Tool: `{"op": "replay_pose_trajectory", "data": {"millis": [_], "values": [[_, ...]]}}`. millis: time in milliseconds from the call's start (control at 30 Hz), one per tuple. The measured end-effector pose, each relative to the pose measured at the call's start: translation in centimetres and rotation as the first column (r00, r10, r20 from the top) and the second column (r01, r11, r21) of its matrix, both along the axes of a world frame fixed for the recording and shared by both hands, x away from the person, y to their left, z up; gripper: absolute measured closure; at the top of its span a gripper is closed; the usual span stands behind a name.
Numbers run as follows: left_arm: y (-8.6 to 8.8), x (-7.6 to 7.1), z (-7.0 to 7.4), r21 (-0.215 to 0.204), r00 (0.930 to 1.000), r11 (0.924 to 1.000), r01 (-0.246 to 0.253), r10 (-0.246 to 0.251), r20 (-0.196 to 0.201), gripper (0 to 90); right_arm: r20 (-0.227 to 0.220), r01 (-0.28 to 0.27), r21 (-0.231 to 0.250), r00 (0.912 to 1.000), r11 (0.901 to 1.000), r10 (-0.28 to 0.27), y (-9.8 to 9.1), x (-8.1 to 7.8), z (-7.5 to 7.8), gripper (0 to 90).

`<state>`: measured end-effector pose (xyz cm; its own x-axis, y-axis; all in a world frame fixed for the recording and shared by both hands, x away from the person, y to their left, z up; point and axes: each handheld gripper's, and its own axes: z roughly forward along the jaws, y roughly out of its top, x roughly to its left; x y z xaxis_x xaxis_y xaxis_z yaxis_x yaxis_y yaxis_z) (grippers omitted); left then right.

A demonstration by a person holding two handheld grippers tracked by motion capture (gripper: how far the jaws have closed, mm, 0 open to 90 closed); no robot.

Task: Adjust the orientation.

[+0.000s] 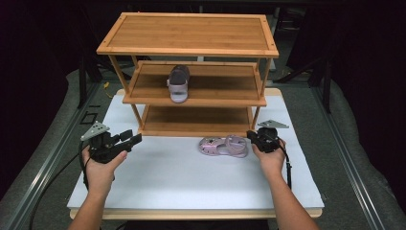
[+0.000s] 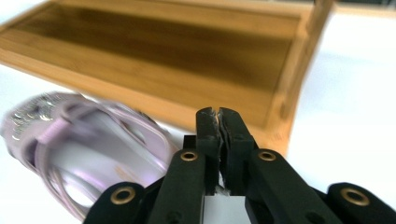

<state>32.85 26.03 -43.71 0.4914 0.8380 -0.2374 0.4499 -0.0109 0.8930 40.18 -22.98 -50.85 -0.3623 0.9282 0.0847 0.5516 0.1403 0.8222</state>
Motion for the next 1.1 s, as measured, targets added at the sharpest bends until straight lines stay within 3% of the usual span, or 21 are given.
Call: {"op": "replay_pose_trajectory", "data": {"millis": [100,200,333,433,600,700,733,767,900,933,967,1000,1033,1067,1100], "values": [[-0.1,0.0,0.0,0.002,1.0000,1.0000,0.001,-0.001,-0.003,51.4,-0.056,-0.025,0.001,0.9981,0.9997,0.025,-0.5,0.0,-1.2,89.4],[-0.2,0.0,-0.1,0.004,1.0000,1.0000,0.002,-0.002,-0.005,51.5,-0.084,-0.065,-0.002,0.9943,0.9979,0.065,-0.2,0.0,-2.0,89.8],[-0.2,0.1,-0.2,0.006,1.0000,1.0000,0.003,-0.003,-0.007,51.4,-0.095,-0.063,-0.033,0.9937,0.9975,0.060,0.4,0.1,-2.7,89.0],[-0.1,0.1,-0.2,0.005,1.0000,1.0000,0.000,0.000,-0.007,51.4,-0.097,-0.050,-0.019,0.9941,0.9986,0.048,0.4,0.3,-2.9,90.0],[0.2,0.1,-0.2,0.003,1.0000,1.0000,-0.004,0.004,-0.007,51.4,-0.120,-0.098,-0.017,0.9883,0.9951,0.095,0.1,-0.5,-2.8,90.0],[0.2,0.0,-0.1,0.001,0.9999,1.0000,-0.010,0.010,-0.006,51.4,-0.127,-0.139,0.009,0.9821,0.9902,0.139,0.2,-1.9,-2.7,90.0],[0.2,0.0,0.0,0.000,0.9999,0.9999,-0.010,0.010,-0.006,51.4,-0.127,-0.113,-0.025,0.9859,0.9932,0.109,0.3,-2.4,-2.6,90.0],[0.2,0.0,0.0,-0.001,0.9999,0.9999,-0.010,0.010,-0.006,51.4,-0.131,-0.172,0.027,0.9760,0.9848,0.174,0.3,-3.0,-2.6,90.0],[0.1,0.0,0.0,0.003,0.9999,1.0000,-0.008,0.008,-0.006,51.3,-0.147,-0.166,0.021,0.9748,0.9858,0.168,0.8,-5.7,-2.9,90.0],[0.1,0.0,0.0,0.004,0.9999,1.0000,-0.008,0.008,-0.007,51.3,-0.157,-0.180,0.038,0.9703,0.9829,0.184,1.1,-6.8,-3.0,90.0],[0.1,0.0,0.0,0.005,0.9999,1.0000,-0.009,0.009,-0.008,51.3,-0.157,-0.180,0.038,0.9703,0.9829,0.184,1.1,-6.8,-3.0,90.0],[0.1,0.0,-0.1,0.005,0.9999,0.9999,-0.009,0.009,-0.009,51.3,-0.167,-0.219,0.078,0.9588,0.9725,0.230,1.3,-7.4,-3.2,90.0],[0.1,0.0,-0.1,0.007,0.9999,0.9999,-0.009,0.009,-0.010,51.3,-0.176,-0.224,0.055,0.9569,0.9730,0.231,1.8,-8.0,-3.3,90.0],[0.1,0.0,-0.1,0.004,0.9999,0.9999,-0.012,0.012,-0.011,51.3,-0.176,-0.260,0.001,0.9505,0.9656,0.256,2.9,-8.9,-3.3,90.0],[0.1,0.0,-0.1,0.004,0.9999,0.9999,-0.012,0.012,-0.011,51.3,-0.176,-0.260,0.001,0.9505,0.9656,0.256,2.9,-8.9,-3.3,90.0]]}}
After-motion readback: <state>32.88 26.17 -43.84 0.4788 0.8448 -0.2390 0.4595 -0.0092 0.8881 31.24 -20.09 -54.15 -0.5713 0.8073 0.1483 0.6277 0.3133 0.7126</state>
